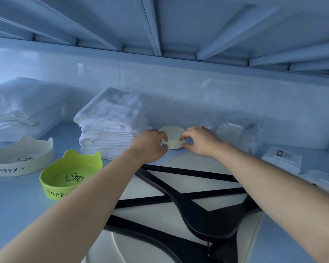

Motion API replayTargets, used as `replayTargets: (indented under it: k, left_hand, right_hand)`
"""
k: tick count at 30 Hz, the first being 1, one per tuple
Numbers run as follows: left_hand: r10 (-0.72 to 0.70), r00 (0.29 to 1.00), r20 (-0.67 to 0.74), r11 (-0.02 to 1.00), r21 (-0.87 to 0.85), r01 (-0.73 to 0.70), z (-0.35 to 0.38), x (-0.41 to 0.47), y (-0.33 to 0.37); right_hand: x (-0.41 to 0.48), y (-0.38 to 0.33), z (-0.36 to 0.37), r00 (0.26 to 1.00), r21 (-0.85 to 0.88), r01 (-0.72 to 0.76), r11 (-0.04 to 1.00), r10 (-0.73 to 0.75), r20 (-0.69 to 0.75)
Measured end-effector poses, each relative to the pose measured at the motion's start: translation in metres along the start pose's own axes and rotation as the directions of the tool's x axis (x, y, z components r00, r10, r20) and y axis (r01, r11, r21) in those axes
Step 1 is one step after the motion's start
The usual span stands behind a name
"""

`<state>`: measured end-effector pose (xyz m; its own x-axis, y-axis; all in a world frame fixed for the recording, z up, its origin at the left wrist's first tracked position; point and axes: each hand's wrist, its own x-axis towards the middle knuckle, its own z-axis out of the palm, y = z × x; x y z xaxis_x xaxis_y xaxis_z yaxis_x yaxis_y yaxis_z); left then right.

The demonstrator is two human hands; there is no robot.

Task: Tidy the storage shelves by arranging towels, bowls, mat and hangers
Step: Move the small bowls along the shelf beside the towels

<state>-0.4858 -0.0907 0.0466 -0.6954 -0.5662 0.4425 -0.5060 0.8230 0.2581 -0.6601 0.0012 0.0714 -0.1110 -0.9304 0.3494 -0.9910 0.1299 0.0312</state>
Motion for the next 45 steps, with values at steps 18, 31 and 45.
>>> replayTargets:
  k: [18,31,45]
  left_hand:
    - [0.040,0.999,0.029,0.999,0.020,-0.041,0.036,0.033,-0.005]
    - [-0.044,0.999,0.018,0.997,0.065,0.042,0.048,0.027,-0.021]
    - [-0.035,0.999,0.013,0.995,0.092,0.034,0.048,0.032,-0.027]
  right_hand:
    - [0.050,0.040,0.049,0.985,-0.167,0.086,0.982,-0.059,0.163]
    - [0.080,0.039,0.080,0.976,-0.331,0.176,0.927,-0.122,0.179]
    - [0.062,0.029,0.049,0.963,-0.306,0.264,0.915,-0.230,0.144]
